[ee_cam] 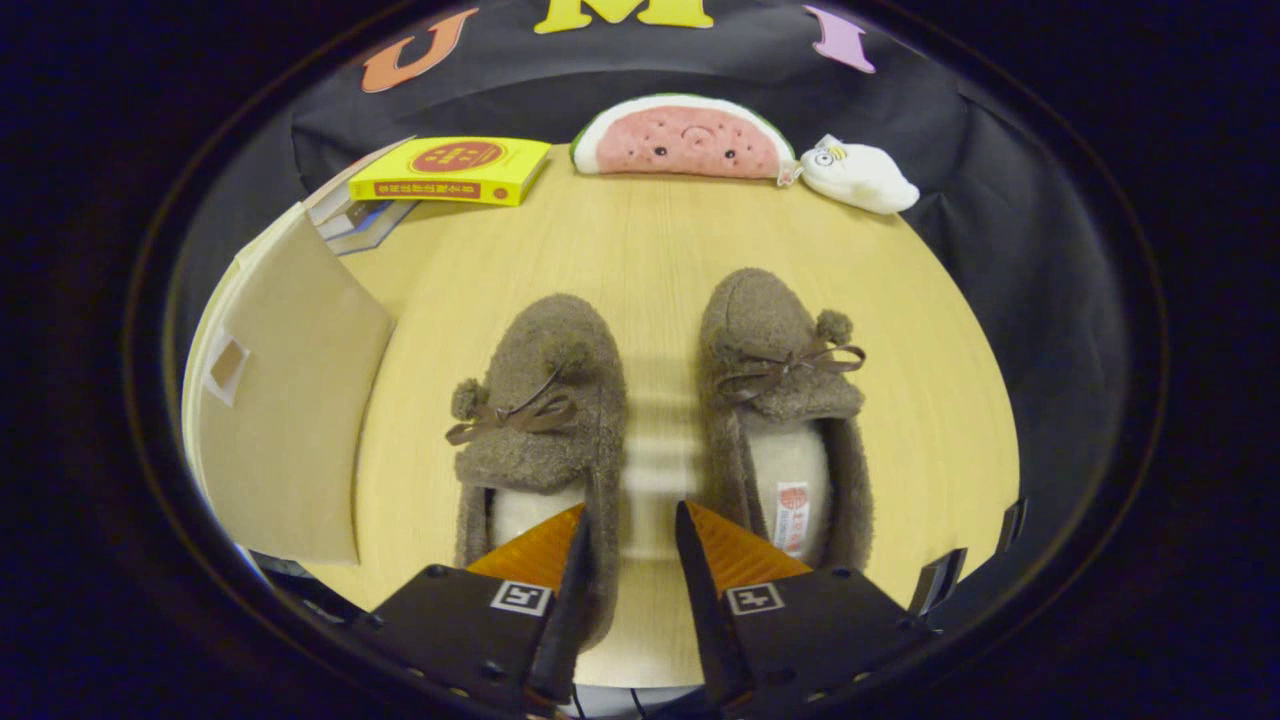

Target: Open the storage box then place both shoes into the box .Put the left shoe in first, then the right shoe, with the right side of both shoes facing outward in a uniform manner.

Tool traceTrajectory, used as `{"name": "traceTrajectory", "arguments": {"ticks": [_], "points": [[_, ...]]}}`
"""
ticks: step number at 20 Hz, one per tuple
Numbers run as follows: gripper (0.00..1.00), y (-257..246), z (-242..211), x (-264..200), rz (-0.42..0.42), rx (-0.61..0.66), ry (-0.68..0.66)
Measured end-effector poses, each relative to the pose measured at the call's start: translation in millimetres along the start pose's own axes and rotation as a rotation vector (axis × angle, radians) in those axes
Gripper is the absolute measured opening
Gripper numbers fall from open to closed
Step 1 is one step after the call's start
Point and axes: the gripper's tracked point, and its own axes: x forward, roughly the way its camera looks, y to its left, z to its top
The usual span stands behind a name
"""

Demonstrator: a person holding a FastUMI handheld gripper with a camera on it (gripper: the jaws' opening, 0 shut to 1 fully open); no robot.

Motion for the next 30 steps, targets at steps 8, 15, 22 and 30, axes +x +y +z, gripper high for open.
{"name": "traceTrajectory", "arguments": {"ticks": [8, 15, 22, 30], "points": [[0.0, 18.5, 1.8, -13.3, 0.124, 0.151, 0.044], [0.0, 43.9, 37.8, -106.5, 0.217, 0.194, -0.063], [0.0, 147.2, 75.8, -202.0, 0.351, 0.133, -0.211], [0.0, 273.1, 87.7, -143.7, 0.419, 0.184, -0.177]]}}
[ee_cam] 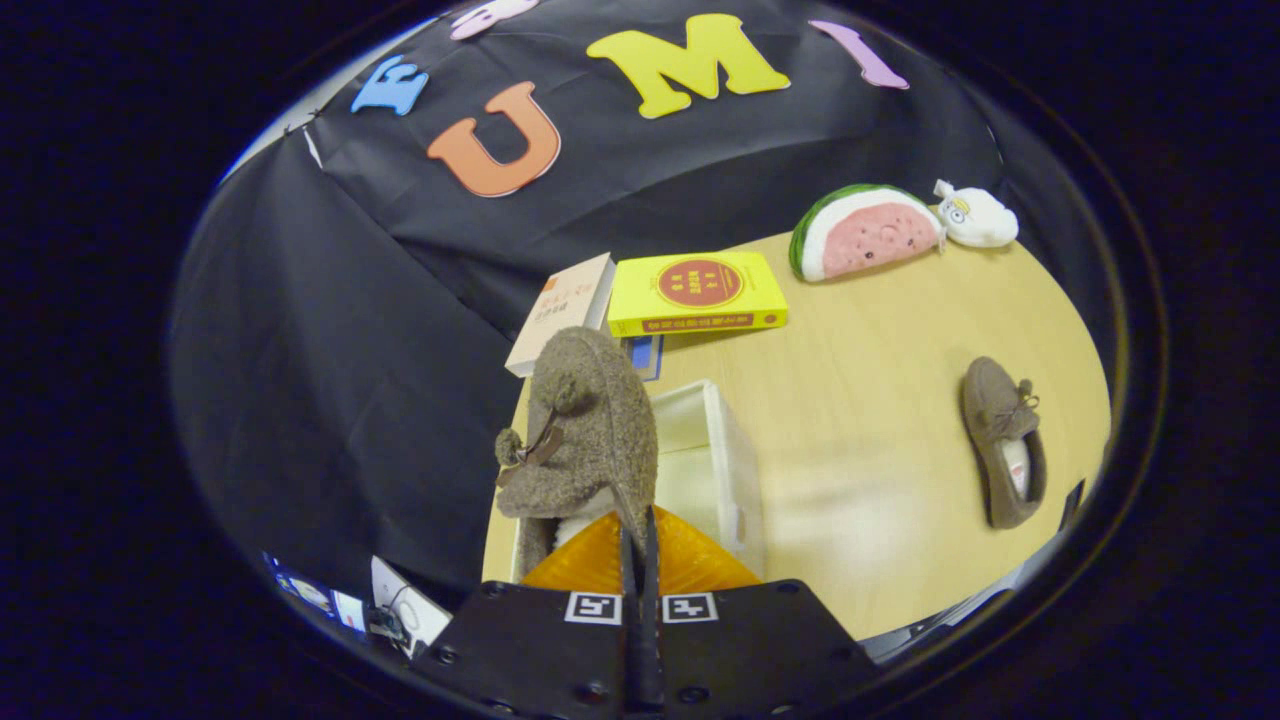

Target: Open the storage box then place both shoes into the box .Put the left shoe in first, then the right shoe, with the right side of both shoes facing outward in a uniform manner.

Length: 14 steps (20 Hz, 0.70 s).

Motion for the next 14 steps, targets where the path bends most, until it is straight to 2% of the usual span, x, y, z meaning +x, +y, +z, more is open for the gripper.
{"name": "traceTrajectory", "arguments": {"ticks": [4, 7, 9, 14], "points": [[0.0, 2.3, -40.2, 52.8, -0.074, 0.023, 0.052], [0.0, 7.0, -67.7, 73.5, -0.118, 0.012, 0.088], [0.0, 9.0, -95.9, 86.2, -0.173, -0.02, 0.163], [0.01, 12.0, -110.1, 112.2, -0.239, -0.086, 0.212]]}}
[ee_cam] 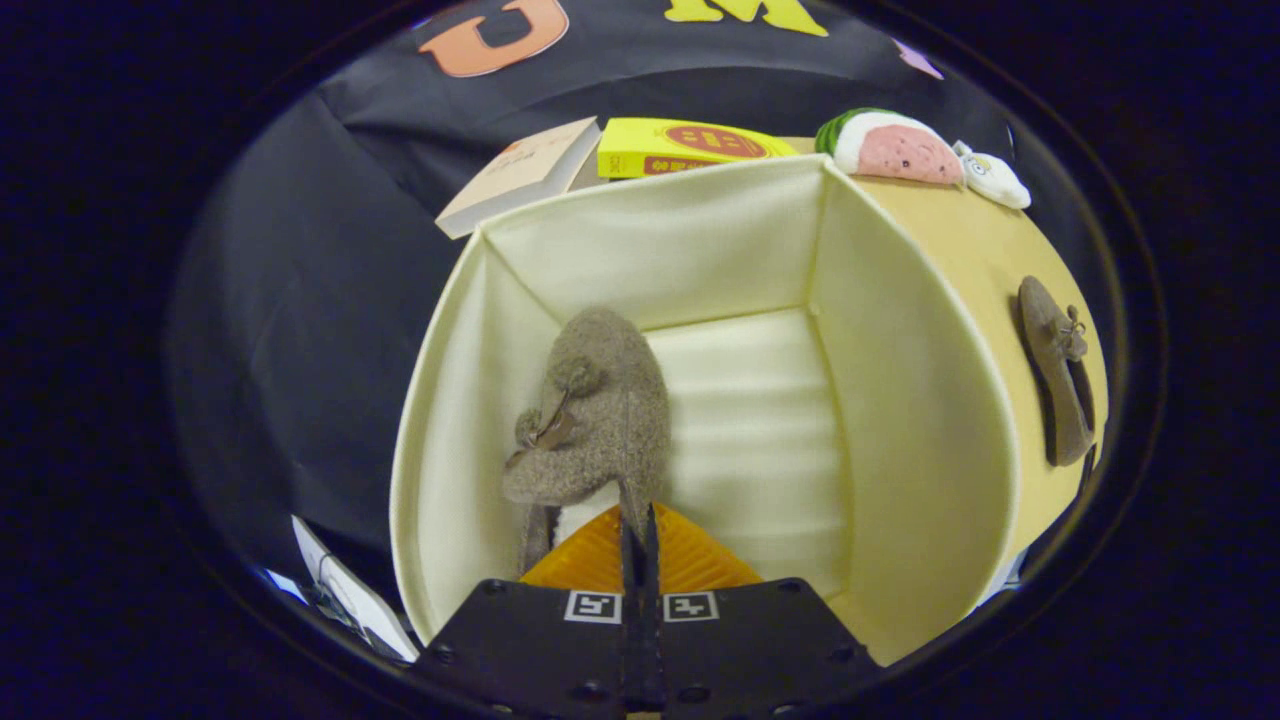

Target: Open the storage box then place both shoes into the box .Put the left shoe in first, then the right shoe, with the right side of both shoes facing outward in a uniform manner.

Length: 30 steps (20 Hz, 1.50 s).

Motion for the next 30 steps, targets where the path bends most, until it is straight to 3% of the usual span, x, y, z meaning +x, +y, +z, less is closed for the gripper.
{"name": "traceTrajectory", "arguments": {"ticks": [4, 6, 16, 20, 24, 27, 30], "points": [[0.02, -2.2, -3.0, 11.3, 0.004, -0.041, 0.023], [0.11, -3.2, -4.0, 9.2, 0.026, -0.046, 0.039], [0.85, -19.4, 7.8, -77.7, 0.086, -0.124, -0.001], [0.85, -44.1, 23.0, -124.8, 0.076, -0.134, -0.046], [0.89, -93.1, 35.9, -157.5, 0.008, -0.18, -0.094], [0.91, -141.2, 40.2, -154.5, -0.015, -0.161, -0.063], [0.91, -218.7, 55.7, -138.6, -0.118, -0.118, -0.056]]}}
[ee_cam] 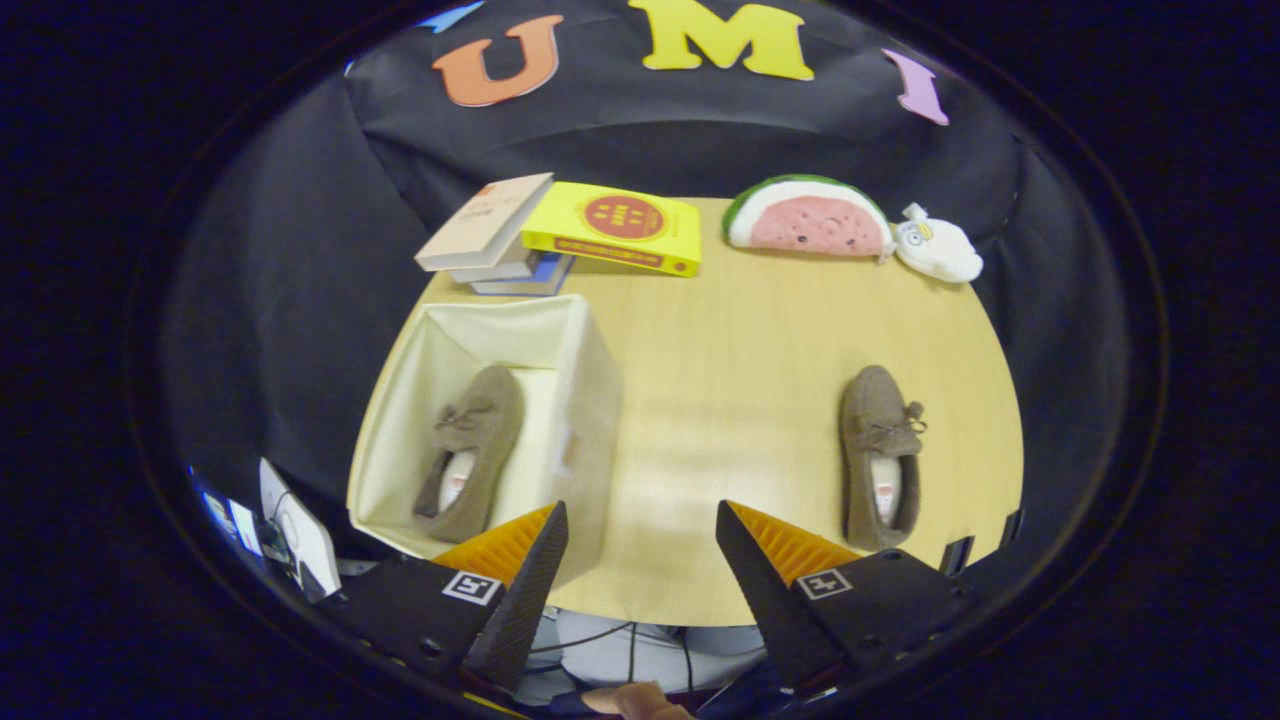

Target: Open the storage box then place both shoes into the box .Put the left shoe in first, then the right shoe, with the right side of both shoes facing outward in a uniform manner.

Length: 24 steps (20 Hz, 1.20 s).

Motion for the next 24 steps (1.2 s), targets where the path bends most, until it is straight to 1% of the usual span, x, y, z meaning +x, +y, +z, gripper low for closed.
{"name": "traceTrajectory", "arguments": {"ticks": [2, 8, 11, 15, 16, 17, 18, 20, 21, 23, 24], "points": [[0.91, -47.9, -0.5, 17.4, -0.058, 0.044, 0.018], [0.91, -160.7, -17.8, 52.5, -0.156, 0.171, 0.11], [0.91, -200.7, -24.6, 63.2, -0.215, 0.171, 0.134], [0.83, -249.8, -29.6, 83.2, -0.35, 0.112, 0.148], [0.82, -256.1, -28.4, 90.8, -0.369, 0.103, 0.143], [0.78, -253.9, -30.4, 98.6, -0.345, 0.107, 0.15], [0.61, -246.4, -33.6, 104.8, -0.298, 0.121, 0.167], [0.28, -232.6, -41.9, 116.7, -0.23, 0.132, 0.206], [0.11, -233.6, -42.8, 119.3, -0.237, 0.124, 0.195], [0.09, -232.7, -42.3, 119.6, -0.243, 0.093, 0.196], [0.09, -233.7, -38.2, 120.1, -0.247, 0.109, 0.173]]}}
